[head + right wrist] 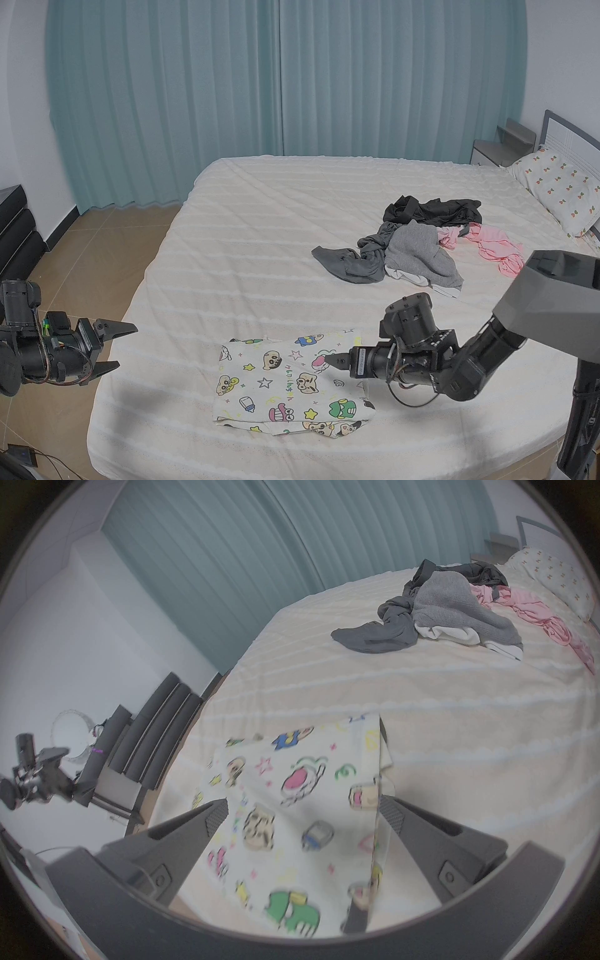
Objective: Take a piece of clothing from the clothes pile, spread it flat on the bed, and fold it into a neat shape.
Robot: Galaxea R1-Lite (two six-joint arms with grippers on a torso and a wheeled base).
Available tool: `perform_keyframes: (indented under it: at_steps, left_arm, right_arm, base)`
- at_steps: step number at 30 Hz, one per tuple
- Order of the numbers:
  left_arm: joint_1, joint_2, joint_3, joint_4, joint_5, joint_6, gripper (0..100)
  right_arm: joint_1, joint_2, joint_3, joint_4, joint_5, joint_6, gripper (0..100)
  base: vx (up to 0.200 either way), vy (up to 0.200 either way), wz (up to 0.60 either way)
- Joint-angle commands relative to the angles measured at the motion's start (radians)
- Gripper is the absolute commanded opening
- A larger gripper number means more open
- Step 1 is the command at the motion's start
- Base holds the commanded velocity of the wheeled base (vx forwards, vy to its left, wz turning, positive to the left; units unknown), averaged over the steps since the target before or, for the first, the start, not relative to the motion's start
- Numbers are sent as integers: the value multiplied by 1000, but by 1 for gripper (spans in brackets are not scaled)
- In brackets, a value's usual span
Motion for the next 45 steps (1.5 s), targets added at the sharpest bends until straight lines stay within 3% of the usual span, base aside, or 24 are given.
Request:
perform_keyframes:
  at_steps: [1,9,45]
  left_arm:
    - [0,7,13,-1,-17,1,100]
    - [0,7,22,1,-17,36,100]
    - [0,9,17,-1,-17,38,100]
  right_arm:
    - [-16,221,-187,60,-60,-3,100]
    - [-20,244,-257,121,-136,-2,100]
    - [-10,247,-257,-12,-173,15,100]
  base:
    - [0,0,0]
    - [0,0,0]
    - [0,0,0]
